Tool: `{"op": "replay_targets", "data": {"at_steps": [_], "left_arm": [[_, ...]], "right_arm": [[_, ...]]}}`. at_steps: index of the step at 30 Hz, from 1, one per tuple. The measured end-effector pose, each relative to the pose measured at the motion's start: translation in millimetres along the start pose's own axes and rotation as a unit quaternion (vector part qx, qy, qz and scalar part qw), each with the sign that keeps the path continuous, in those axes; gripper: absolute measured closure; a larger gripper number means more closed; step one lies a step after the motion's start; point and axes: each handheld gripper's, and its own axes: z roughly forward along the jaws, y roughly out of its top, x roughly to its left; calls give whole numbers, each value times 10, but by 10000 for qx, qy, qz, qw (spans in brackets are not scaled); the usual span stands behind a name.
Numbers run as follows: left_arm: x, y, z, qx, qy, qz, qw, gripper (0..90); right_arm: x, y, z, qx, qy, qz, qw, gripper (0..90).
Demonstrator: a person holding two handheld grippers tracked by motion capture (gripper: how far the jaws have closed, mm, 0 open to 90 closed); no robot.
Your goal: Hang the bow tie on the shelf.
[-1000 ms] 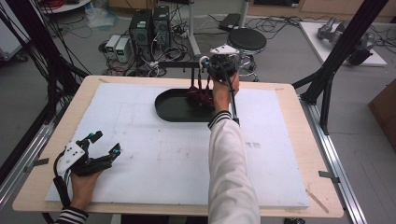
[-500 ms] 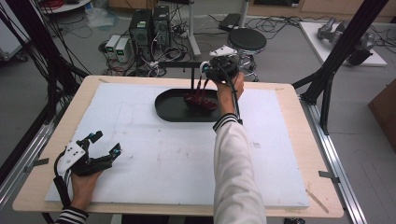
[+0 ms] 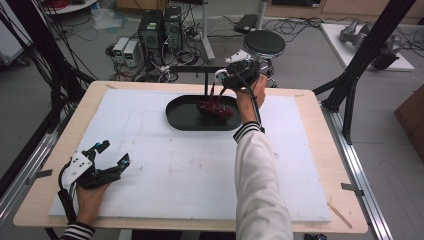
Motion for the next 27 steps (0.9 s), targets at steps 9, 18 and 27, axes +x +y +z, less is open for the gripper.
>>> {"op": "replay_targets", "data": {"at_steps": [9,18,27], "left_arm": [[5,-2,-5,-24,-20,-6,10000,157],[8,-4,-6,-50,-32,-17,10000,157],[10,-5,-16,-81,-27,-26,10000,157]], "right_arm": [[9,-37,-24,61,189,-110,9997,124],[-68,-100,-364,-529,679,120,9962,111],[-202,-551,-1253,-1332,1168,812,9808,95]]}}
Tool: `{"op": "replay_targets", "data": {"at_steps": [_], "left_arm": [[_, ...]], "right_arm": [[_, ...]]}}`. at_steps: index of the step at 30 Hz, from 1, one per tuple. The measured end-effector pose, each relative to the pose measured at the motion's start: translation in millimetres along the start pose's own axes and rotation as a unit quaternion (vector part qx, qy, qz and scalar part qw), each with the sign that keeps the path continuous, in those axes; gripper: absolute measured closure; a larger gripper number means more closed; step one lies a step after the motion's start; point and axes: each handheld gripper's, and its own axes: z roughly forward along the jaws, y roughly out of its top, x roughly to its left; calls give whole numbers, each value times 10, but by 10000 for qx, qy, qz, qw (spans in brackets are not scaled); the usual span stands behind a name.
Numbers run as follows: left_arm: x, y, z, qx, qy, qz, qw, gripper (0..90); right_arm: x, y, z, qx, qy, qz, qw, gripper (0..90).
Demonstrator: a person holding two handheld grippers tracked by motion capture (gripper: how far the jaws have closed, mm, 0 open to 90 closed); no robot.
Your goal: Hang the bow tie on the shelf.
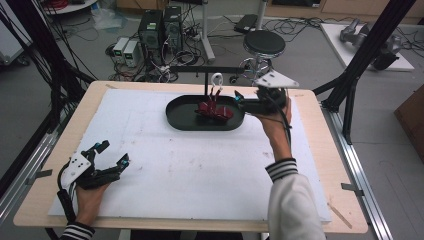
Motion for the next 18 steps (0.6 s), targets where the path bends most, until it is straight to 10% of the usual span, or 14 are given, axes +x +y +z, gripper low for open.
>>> {"op": "replay_targets", "data": {"at_steps": [10,18], "left_arm": [[-1,1,3,23,9,-9,10000,156],[-4,1,1,15,37,0,10000,155]], "right_arm": [[150,-718,-973,-925,272,605,9935,95],[323,-1504,-1150,-1190,119,944,9883,95]]}}
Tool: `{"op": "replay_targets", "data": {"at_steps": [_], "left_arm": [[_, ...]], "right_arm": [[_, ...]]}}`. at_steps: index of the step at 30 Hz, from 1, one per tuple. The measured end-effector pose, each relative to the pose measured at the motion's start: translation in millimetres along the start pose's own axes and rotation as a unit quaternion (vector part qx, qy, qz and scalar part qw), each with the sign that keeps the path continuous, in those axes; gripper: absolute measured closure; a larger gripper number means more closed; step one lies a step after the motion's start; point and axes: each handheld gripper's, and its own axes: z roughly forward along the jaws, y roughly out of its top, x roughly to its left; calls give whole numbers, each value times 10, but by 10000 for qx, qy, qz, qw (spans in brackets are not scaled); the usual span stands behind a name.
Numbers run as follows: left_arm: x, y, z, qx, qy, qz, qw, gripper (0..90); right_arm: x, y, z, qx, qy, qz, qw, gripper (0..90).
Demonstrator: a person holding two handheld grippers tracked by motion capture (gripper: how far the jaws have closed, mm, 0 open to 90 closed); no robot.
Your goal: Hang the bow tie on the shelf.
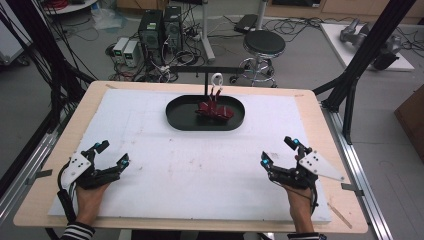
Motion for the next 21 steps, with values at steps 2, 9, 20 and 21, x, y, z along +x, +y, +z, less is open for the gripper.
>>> {"op": "replay_targets", "data": {"at_steps": [2,9,20,21], "left_arm": [[2,-1,-4,-16,14,13,10000,155],[4,-4,-12,-69,20,-18,10000,153],[4,-4,-8,-54,-3,-31,10000,154],[4,-4,-8,-54,-3,-31,10000,154]], "right_arm": [[-18,-149,-1,-147,-63,193,9997,95],[-39,-419,92,-96,-210,214,9995,95],[-16,-551,124,51,-292,121,9995,95],[-16,-552,124,34,-306,99,9995,95]]}}
